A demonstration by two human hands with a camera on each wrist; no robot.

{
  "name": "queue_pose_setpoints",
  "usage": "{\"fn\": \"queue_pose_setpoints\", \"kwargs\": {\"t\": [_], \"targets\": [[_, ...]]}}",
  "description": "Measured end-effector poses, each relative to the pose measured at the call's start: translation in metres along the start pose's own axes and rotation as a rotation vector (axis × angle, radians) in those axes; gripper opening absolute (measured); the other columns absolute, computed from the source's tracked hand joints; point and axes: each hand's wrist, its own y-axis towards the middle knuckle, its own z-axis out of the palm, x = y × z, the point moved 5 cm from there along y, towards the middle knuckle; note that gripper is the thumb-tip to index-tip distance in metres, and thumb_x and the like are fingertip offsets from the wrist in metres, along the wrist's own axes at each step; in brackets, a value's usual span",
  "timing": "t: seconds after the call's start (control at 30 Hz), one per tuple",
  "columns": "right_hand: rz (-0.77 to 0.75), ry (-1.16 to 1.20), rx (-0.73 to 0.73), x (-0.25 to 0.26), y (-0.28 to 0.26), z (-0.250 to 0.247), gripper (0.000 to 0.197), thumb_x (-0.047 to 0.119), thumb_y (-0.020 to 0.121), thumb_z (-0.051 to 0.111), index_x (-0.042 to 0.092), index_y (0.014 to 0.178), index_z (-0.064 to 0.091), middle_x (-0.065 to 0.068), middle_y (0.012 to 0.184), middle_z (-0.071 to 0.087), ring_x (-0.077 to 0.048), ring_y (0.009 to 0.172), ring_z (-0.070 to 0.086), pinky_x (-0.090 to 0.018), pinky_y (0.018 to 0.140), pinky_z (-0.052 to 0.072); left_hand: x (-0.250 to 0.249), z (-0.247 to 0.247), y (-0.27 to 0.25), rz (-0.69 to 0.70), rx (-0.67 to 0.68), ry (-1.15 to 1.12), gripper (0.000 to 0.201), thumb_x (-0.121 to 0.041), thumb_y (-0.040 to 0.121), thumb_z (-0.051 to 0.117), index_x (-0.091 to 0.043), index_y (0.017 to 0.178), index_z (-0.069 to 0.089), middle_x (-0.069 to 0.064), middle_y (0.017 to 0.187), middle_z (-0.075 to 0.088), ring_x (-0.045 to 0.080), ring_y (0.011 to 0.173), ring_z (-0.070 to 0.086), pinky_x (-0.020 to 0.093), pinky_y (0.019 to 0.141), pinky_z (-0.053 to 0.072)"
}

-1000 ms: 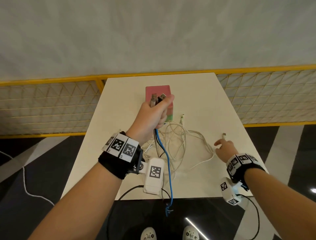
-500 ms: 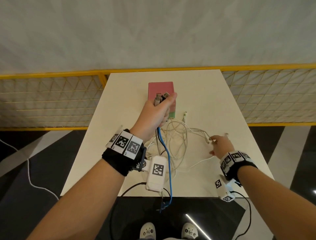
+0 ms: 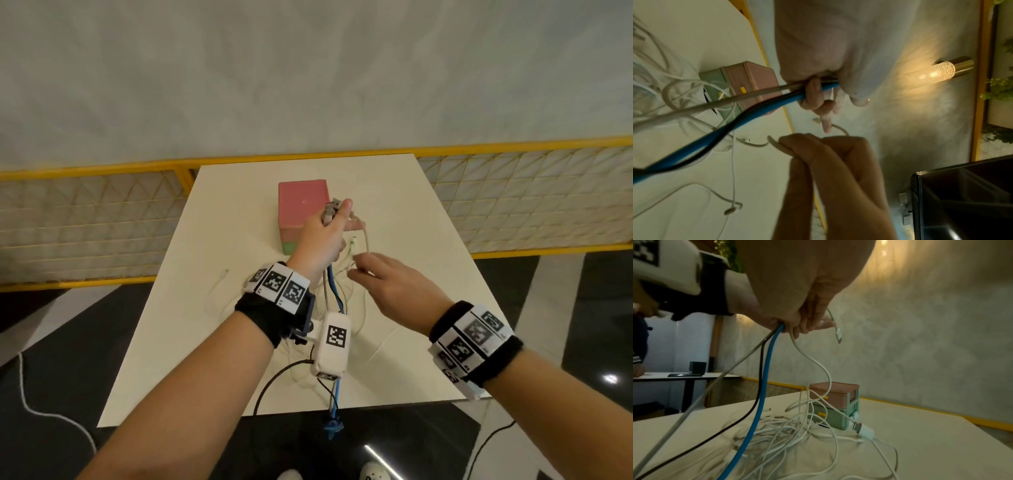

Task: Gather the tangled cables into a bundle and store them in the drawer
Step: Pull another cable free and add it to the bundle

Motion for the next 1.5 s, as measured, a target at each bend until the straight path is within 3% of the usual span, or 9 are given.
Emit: {"fn": "queue_pose_setpoints", "kwargs": {"t": [0.1,0.3,0.57,0.67,0.83,1.03,1.2,1.3,1.5], "targets": [[-0.068,0.033,0.070,0.006,-0.002,0.005,0.032,0.006,0.088,0.035,0.002,0.097,0.065,-0.010,0.097,0.059,-0.028,0.081,0.061,-0.036,0.073,0.054,0.001,-0.001,0.004,-0.018,0.001,-0.076,0.038,-0.043,0.100,0.047,-0.007,0.102,0.058,0.006,0.086,0.075,0.008,0.044,0.027,0.017,0.034,0.022],[-0.095,0.180,0.117,0.005,-0.005,0.007,0.019,0.002,0.085,0.057,0.006,0.101,0.065,-0.009,0.104,0.059,-0.026,0.081,0.061,-0.032,0.075,0.052,-0.005,-0.009,0.001,0.047,0.002,-0.235,0.036,-0.037,0.102,0.046,-0.008,0.118,0.059,-0.006,0.062,0.057,0.007,0.045,0.027,0.018,0.038,0.018],[0.224,0.702,-0.248,-0.002,0.011,-0.006,0.030,-0.003,0.092,0.048,0.017,0.110,0.037,0.002,0.110,0.039,-0.017,0.084,0.062,-0.031,0.072,0.056,-0.030,-0.019,-0.014,0.193,0.035,-0.254,0.023,-0.030,0.104,0.043,-0.013,0.102,0.058,-0.010,0.055,0.052,0.006,0.045,0.025,0.019,0.039,0.018],[0.351,0.836,-0.083,-0.011,0.019,0.008,0.018,0.008,0.098,0.042,0.019,0.112,0.044,0.004,0.095,0.054,-0.010,0.077,0.062,-0.029,0.076,0.051,-0.041,-0.021,-0.020,0.255,0.086,-0.236,0.028,-0.030,0.104,0.042,-0.015,0.116,0.062,-0.007,0.061,0.044,0.006,0.050,0.023,0.017,0.041,0.023],[0.311,0.786,0.051,-0.014,0.032,0.018,0.028,0.018,0.102,0.034,0.008,0.091,0.058,0.007,0.082,0.055,-0.003,0.079,0.052,-0.016,0.079,0.041,-0.053,-0.023,-0.031,0.294,0.126,-0.245,0.035,-0.033,0.104,0.039,-0.014,0.080,0.056,-0.011,0.056,0.037,0.006,0.053,0.025,0.021,0.048,0.022],[0.309,0.774,0.153,-0.019,0.032,0.032,0.031,0.022,0.102,0.031,0.009,0.093,0.058,0.004,0.087,0.059,-0.010,0.082,0.054,-0.019,0.081,0.040,-0.068,-0.035,-0.040,0.369,0.097,-0.280,0.037,-0.037,0.104,0.035,-0.020,0.073,0.045,-0.010,0.055,0.031,0.012,0.056,0.036,0.029,0.058,0.040],[0.381,0.769,0.239,-0.031,0.024,0.048,0.033,0.025,0.102,0.031,0.025,0.075,0.049,-0.005,0.077,0.059,-0.025,0.082,0.060,-0.031,0.079,0.044,-0.093,-0.054,-0.051,0.431,0.085,-0.392,0.035,-0.034,0.102,0.042,-0.023,0.069,0.046,-0.006,0.056,0.018,0.006,0.040,0.016,0.021,0.039,0.012],[0.521,0.835,0.162,-0.047,0.023,0.044,0.034,0.025,0.102,0.033,0.024,0.070,0.045,0.001,0.070,0.052,-0.031,0.085,0.063,-0.035,0.073,0.049,-0.098,-0.067,-0.054,0.455,0.070,-0.291,0.017,-0.016,0.097,0.056,-0.020,0.082,0.061,-0.009,0.051,0.027,0.005,0.037,0.017,0.019,0.038,0.014],[0.671,1.080,-0.174,-0.066,0.051,-0.003,0.026,0.019,0.100,0.044,0.008,0.080,0.056,-0.004,0.070,0.046,-0.011,0.064,0.052,-0.040,0.074,0.059,-0.083,-0.062,-0.054,0.398,0.146,0.093,0.039,-0.036,0.103,0.044,-0.014,0.093,0.074,-0.001,0.051,0.025,0.013,0.039,0.022,0.021,0.040,0.022]]}}
